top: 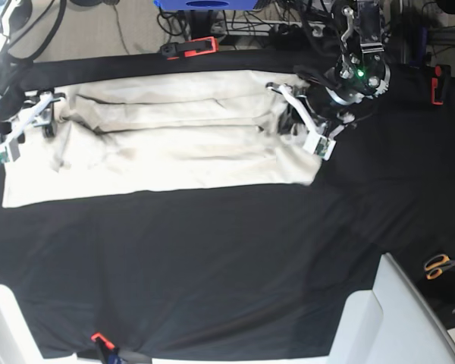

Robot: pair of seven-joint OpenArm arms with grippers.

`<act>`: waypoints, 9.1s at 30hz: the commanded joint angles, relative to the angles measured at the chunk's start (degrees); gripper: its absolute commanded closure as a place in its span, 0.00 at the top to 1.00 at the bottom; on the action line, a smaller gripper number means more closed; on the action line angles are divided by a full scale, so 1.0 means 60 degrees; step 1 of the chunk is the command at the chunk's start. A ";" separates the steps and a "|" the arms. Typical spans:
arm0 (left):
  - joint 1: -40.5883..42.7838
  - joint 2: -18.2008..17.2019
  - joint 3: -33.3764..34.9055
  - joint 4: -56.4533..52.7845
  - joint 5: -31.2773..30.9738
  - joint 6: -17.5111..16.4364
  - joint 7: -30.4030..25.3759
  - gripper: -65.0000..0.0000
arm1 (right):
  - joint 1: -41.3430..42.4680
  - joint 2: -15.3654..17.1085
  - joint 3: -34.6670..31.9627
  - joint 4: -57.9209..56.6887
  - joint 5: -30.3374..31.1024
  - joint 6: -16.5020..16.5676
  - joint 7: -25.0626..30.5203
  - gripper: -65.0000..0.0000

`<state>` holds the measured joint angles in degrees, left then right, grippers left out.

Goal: Fold the T-shirt properly
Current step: 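Lift the hem end with the left gripper and fold it toward the right gripper, then lay the folded half down and press it flat with the left gripper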

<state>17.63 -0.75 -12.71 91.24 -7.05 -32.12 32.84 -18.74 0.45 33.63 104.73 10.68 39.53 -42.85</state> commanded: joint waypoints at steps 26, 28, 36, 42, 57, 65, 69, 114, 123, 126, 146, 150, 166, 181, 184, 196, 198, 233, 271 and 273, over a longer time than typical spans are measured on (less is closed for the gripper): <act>-0.0454 0.0045 0.4602 0.1694 -0.0122 0.2679 0.0688 0.00 | 0.0083 0.0094 0.0044 0.0091 0.0118 -0.0017 0.0204 0.55; -0.0557 0.0280 0.4631 0.1430 -0.0063 0.2679 0.0688 0.00 | 0.0083 0.0094 0.0088 0.0091 0.0118 -0.0017 0.0204 0.55; -0.0967 0.0704 0.4778 0.0375 -0.0107 0.2679 0.0644 0.00 | 0.0083 0.0138 0.0088 0.0091 0.0118 -0.0017 0.0204 0.55; -0.1246 0.0719 0.5305 -0.0093 -0.0078 0.2679 0.0629 0.00 | 0.0157 0.0138 0.0088 0.0091 0.0118 -0.0017 0.0204 0.55; -0.1861 0.0851 0.5891 -0.0987 -0.0107 0.2679 0.0615 0.00 | 0.0215 0.0138 0.0073 0.0091 0.0118 -0.0017 0.0204 0.55; -0.2081 0.1056 0.5964 -0.1002 -0.0107 0.2679 0.0600 0.00 | 0.0245 0.0138 0.0088 0.0091 0.0118 -0.0017 0.0204 0.55; -0.2169 0.1071 0.5964 -0.1280 -0.0107 0.2679 0.0600 0.00 | 0.0259 0.0138 0.0088 0.0091 0.0118 -0.0017 0.0204 0.55; -0.4073 0.1613 0.7093 -0.3405 -0.1045 0.2679 -0.0045 0.52 | 0.0259 0.0138 0.0044 0.0091 0.0118 -0.0017 0.0204 0.55; -0.5949 0.1613 0.8690 -0.5383 -0.3873 0.2679 -0.1144 0.52 | 0.0274 0.0138 0.0044 0.0091 0.0118 -0.0017 0.0204 0.55; -0.6608 0.1626 0.9085 -0.5852 -0.4708 0.2679 -0.1437 0.52 | 0.0274 0.0138 0.0044 0.0091 0.0118 -0.0017 0.0204 0.55; -0.4293 -0.1552 0.9232 -0.1529 -0.5690 0.6972 -0.0807 0.00 | 0.0464 0.0138 0.0029 0.0077 0.0103 -0.0017 0.0145 0.55; -0.4073 -0.1552 0.9232 -0.1676 -0.5690 0.6972 -0.0821 0.00 | 0.0479 0.0138 0.0029 0.0077 0.0103 -0.0017 0.0145 0.55; -0.3883 -0.1596 0.9261 -0.1793 -0.5690 0.7895 -0.0807 0.00 | 0.0464 0.0138 0.0088 0.0077 0.0089 -0.0017 0.0145 0.55; -0.5128 0.0074 0.9349 -0.4196 -0.5675 0.7851 -0.0851 0.00 | 0.0464 0.0138 0.0088 0.0077 0.0089 -0.0017 0.0145 0.55; -0.5451 0.0426 0.9349 -0.4636 -0.5675 0.7851 -0.0851 0.00 | 0.0464 0.0138 0.0088 0.0077 0.0089 -0.0017 0.0160 0.55; -0.7224 0.1626 1.0697 -0.7375 -0.5763 0.7104 -0.2917 0.00 | 0.0464 0.0138 0.0088 0.0077 0.0089 -0.0017 0.0175 0.55; -0.7356 0.1626 1.0770 -0.7390 -0.5763 0.7104 -0.3210 0.00 | 0.0464 0.0138 0.0088 0.0077 0.0089 -0.0017 0.0189 0.55; -0.4279 -0.0072 1.0448 -0.2540 -0.5675 0.7148 -0.0147 0.00 | 0.0684 0.0343 0.0102 -0.0246 0.0074 -0.0017 0.0145 0.55; -0.5993 -0.0057 1.3584 -0.3375 -0.5763 0.7089 0.1933 0.00 | 0.1109 0.0270 0.0102 -0.0246 0.0074 -0.0090 0.0131 0.55; -0.5993 -0.0072 1.3584 -0.2965 -0.5763 0.7089 0.1933 0.00 | 0.1109 0.0270 0.0102 -0.0246 0.0074 -0.0090 0.0131 0.55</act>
<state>-17.26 -2.28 69.10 72.01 -40.93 10.74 45.21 -12.45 1.56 33.91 102.35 10.44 39.03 -43.24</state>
